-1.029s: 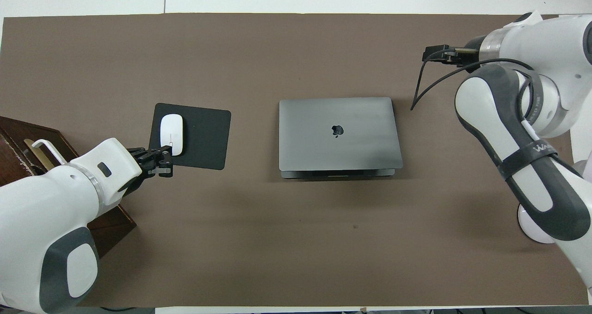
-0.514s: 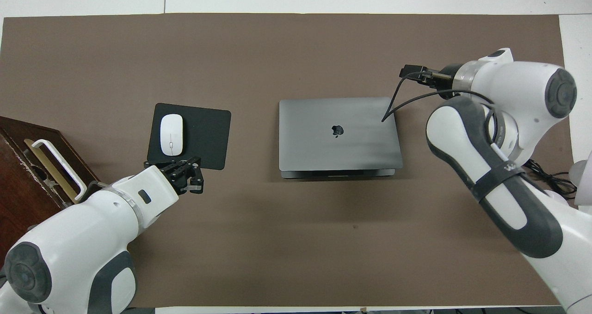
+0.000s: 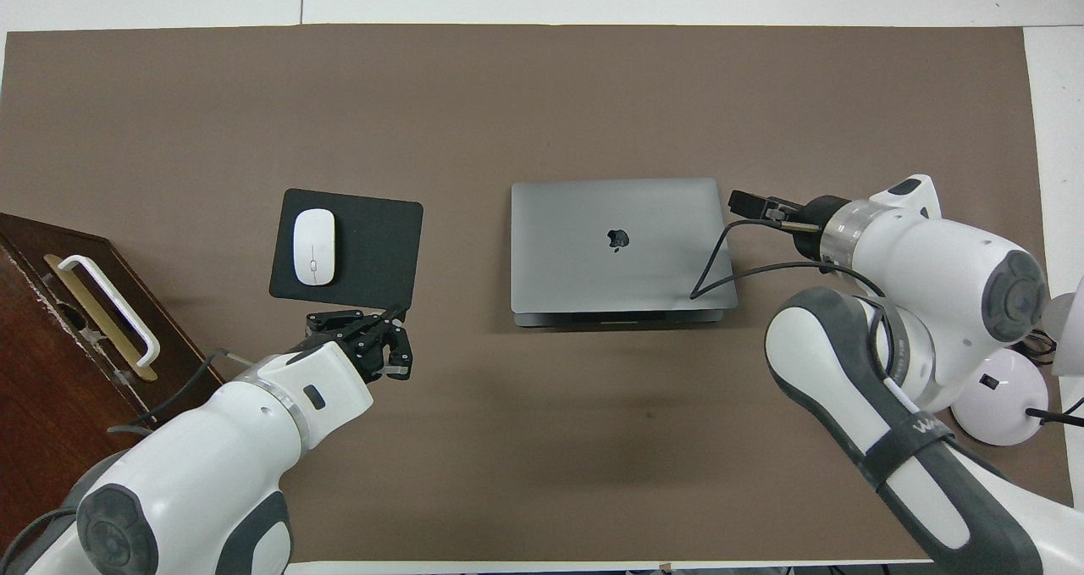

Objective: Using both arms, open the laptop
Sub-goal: 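Move the left gripper and the right gripper toward the laptop's near edge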

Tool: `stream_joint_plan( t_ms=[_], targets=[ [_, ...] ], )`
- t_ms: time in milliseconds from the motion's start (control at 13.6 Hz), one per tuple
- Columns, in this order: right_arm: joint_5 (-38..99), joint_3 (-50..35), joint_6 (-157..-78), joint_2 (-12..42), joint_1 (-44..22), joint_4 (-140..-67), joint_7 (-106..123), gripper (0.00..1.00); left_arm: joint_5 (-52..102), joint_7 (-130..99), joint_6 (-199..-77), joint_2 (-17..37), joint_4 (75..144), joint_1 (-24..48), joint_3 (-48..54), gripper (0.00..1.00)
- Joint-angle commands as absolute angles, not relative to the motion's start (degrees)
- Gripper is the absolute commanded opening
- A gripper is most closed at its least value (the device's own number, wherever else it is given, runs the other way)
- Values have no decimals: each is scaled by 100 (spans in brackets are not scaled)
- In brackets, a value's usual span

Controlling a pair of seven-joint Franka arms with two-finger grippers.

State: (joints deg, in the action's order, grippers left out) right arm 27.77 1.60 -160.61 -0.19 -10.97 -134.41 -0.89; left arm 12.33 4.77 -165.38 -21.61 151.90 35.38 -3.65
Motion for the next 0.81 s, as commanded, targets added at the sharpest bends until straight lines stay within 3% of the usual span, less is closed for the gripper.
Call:
stream_joint_plan(
  t_ms=[0, 367, 588, 735],
  targets=[
    [3434, 123, -16093, -509, -1028, -13930, 88, 100, 1345, 527, -17128, -1970, 15354, 3884, -439, 0],
    [5331, 123, -16241, -598, -1519, -14001, 316, 100, 1345, 510, -18271, -1170, 15416, 4324, -439, 0],
    [6089, 123, -16689, -528, -2020, -14010, 325, 100, 1345, 501, -18710, -836, 15407, 4438, -439, 0],
    [6108, 123, -17442, -361, -2520, -14202, 561, 100, 1345, 501, -19071, -573, 15407, 4509, -439, 0]
  ],
)
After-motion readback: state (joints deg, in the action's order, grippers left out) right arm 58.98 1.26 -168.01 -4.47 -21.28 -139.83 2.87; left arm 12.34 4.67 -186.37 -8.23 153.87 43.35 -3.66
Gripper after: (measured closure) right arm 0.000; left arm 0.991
